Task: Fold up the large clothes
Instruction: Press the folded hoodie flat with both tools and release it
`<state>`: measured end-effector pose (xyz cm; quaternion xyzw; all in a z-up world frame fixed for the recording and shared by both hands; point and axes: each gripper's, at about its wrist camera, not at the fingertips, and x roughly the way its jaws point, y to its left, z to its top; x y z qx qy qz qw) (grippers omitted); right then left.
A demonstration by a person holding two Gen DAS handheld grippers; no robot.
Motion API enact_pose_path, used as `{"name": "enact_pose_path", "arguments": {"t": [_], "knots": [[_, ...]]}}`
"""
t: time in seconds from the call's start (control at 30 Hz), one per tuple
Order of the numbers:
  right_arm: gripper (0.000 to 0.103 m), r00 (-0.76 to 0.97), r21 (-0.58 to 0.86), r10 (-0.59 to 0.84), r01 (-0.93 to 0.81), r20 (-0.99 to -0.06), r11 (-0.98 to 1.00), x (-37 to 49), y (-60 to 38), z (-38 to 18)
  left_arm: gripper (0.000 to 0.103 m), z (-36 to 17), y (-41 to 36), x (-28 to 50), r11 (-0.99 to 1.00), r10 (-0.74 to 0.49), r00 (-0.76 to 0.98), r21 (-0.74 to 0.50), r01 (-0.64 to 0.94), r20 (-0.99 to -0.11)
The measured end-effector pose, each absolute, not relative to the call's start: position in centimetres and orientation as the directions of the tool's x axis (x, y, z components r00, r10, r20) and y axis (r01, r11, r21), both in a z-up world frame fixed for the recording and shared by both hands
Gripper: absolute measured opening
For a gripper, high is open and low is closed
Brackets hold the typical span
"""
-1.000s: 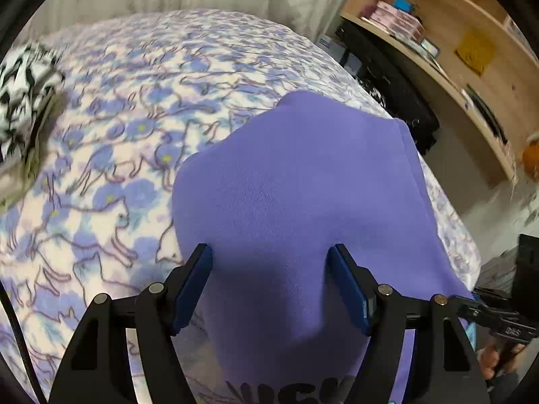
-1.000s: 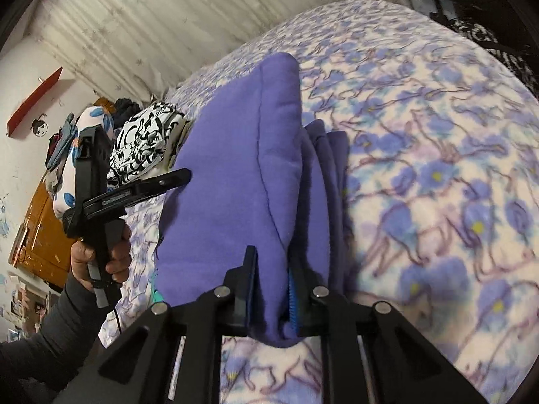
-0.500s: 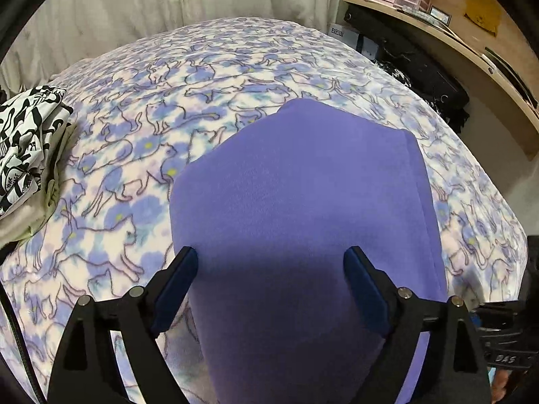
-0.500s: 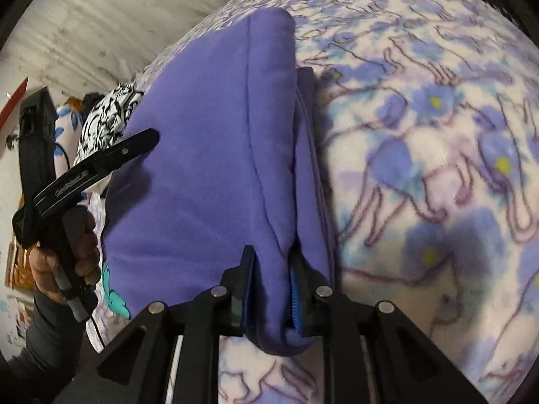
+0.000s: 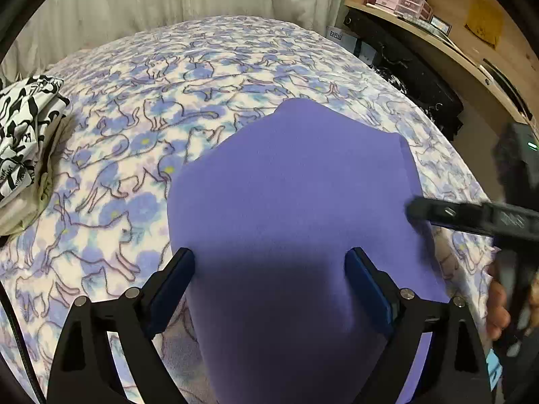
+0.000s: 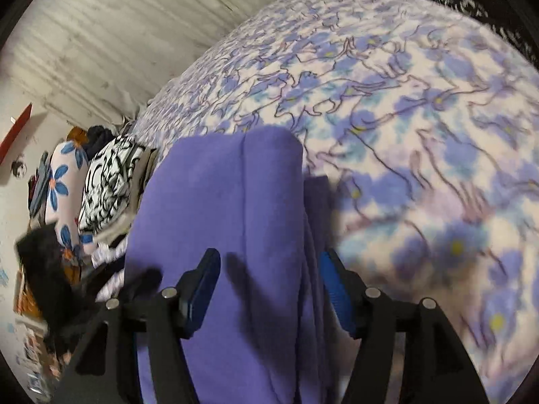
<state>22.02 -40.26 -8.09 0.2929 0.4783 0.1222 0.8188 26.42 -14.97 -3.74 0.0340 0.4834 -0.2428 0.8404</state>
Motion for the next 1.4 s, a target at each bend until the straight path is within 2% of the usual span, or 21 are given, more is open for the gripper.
{"name": "enact_pose_path", "arguments": {"t": [0.1, 0.13, 0.2, 0.37, 0.5, 0.67, 0.97, 1.13, 1.3, 1.4], "knots": [[0.061, 0.489, 0.644, 0.534, 0.079, -0.690, 0.761, 23.4, -39.7, -9.3, 0.090, -3.7, -14.6, 26.8, 0.874, -0.389, 0.393, -0.199, 0.444, -0.833], [0.058, 0.495, 0.640, 0.530, 0.070, -0.688, 0.765, 23.5, -39.4, -9.3, 0.090, -3.6, -14.5, 26.9, 0.872, -0.393, 0.382, -0.207, 0.443, -0.836], [0.025, 0.496, 0.589, 0.491, 0.050, -0.716, 0.807, 23.5, -38.7, -8.9, 0.090, -3.4, -14.0, 27.2, 0.873, -0.396, 0.371, -0.220, 0.434, -0.840], [0.021, 0.532, 0.466, 0.376, 0.040, -0.759, 0.884, 22.9, -38.2, -6.6, 0.090, -1.6, -11.8, 28.0, 0.894, -0.383, 0.409, -0.221, 0.390, -0.828], [0.021, 0.520, 0.394, 0.303, 0.072, -0.799, 0.916, 23.4, -38.1, -6.5, 0.090, -1.9, -11.9, 28.9, 0.895, -0.375, 0.370, -0.228, 0.383, -0.850], [0.022, 0.421, 0.325, 0.250, 0.115, -0.872, 0.939, 26.1, -36.9, -9.0, 0.091, -2.6, -13.0, 29.9, 0.900, -0.361, 0.342, -0.228, 0.370, -0.868], [0.026, 0.349, 0.247, 0.198, 0.100, -0.916, 0.964, 27.7, -36.0, -10.6, 0.093, -4.4, -14.2, 31.4, 0.893, -0.379, 0.287, -0.267, 0.361, -0.880], [0.036, 0.336, 0.252, 0.202, 0.111, -0.920, 0.961, 28.0, -36.3, -11.1, 0.098, -5.2, -14.2, 31.7, 0.890, -0.400, 0.279, -0.297, 0.347, -0.873], [0.056, 0.340, 0.334, 0.264, 0.167, -0.903, 0.928, 27.6, -38.1, -12.1, 0.099, -5.5, -13.8, 31.7, 0.881, -0.430, 0.276, -0.331, 0.338, -0.860], [0.056, 0.362, 0.374, 0.295, 0.169, -0.884, 0.912, 27.0, -38.6, -11.9, 0.099, -5.3, -13.6, 31.3, 0.881, -0.434, 0.289, -0.334, 0.336, -0.853]]}}
